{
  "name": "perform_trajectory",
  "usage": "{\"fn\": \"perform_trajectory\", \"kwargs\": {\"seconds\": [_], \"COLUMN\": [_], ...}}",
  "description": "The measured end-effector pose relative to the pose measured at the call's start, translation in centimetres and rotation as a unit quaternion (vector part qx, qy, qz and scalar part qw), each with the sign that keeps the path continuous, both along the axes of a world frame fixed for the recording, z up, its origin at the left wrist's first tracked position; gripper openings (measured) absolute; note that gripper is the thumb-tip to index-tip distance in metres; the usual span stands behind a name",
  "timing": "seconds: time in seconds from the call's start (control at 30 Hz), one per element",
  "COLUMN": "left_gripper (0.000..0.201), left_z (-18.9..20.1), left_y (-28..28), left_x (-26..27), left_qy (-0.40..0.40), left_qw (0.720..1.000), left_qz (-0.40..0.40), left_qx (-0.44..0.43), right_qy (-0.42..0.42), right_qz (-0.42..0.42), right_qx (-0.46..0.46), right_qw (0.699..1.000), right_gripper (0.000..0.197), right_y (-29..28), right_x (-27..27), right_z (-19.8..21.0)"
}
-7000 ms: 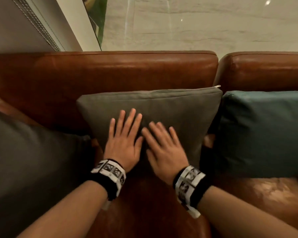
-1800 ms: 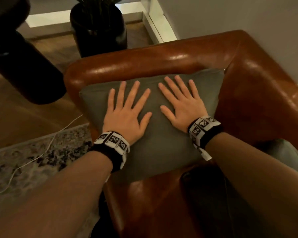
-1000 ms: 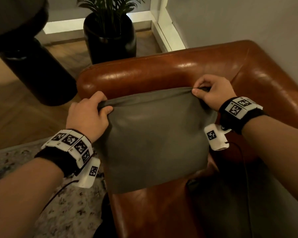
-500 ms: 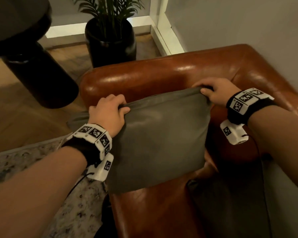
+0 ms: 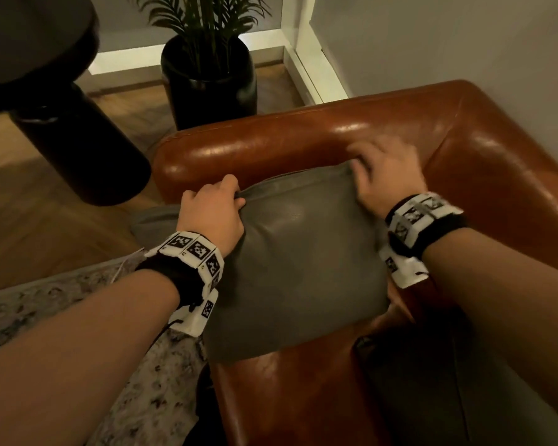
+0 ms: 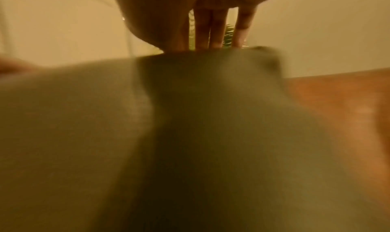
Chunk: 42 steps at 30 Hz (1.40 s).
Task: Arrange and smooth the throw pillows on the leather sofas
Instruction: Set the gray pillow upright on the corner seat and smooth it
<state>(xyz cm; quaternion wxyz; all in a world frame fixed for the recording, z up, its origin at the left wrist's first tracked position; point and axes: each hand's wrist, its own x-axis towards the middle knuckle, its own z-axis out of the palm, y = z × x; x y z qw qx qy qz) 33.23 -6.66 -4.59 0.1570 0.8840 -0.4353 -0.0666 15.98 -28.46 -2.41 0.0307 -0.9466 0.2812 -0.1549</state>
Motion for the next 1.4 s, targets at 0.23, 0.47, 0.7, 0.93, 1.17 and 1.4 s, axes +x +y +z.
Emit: {"fn": "perform_trajectory", "kwargs": {"seconds": [0.23, 0.47, 0.7, 0.93, 1.17, 1.4], "left_gripper": [0.008, 0.029, 0.068, 0.065, 0.063, 0.062], "left_z": [-0.4, -0.6, -5.3, -5.1, -4.9, -6.3], "left_y": [-1.6, 0.4, 4.1, 6.1, 2.8, 3.5], "left_x": [-0.2, -0.6, -3.5, -0.5, -4.6, -1.5], "left_qy": [-0.028, -0.098, -0.122, -0.114, -0.129, -0.142], "left_qw": [1.0, 0.993, 0.988, 0.992, 0.988, 0.987], "left_qz": [-0.004, -0.014, -0.069, 0.036, -0.057, -0.019], "left_qx": [-0.006, -0.058, 0.068, 0.037, 0.062, 0.068], "right_qy": [0.033, -0.007, 0.1, 0.119, 0.077, 0.053], "right_qz": [0.134, 0.155, 0.16, -0.097, 0.16, -0.02], "right_qx": [0.103, 0.015, -0.042, 0.034, -0.016, 0.001], "right_qw": [0.985, 0.988, 0.981, 0.988, 0.984, 0.998], "right_gripper": [0.021, 0.046, 0.064, 0.066, 0.068, 0.066], "right_y": [6.5, 7.4, 9.5, -0.2, 12.8, 5.3], "right_x": [6.1, 5.0, -0.1, -4.5, 0.0, -6.0], "right_z": [-2.5, -2.2, -7.5, -7.1, -7.1, -12.0]}}
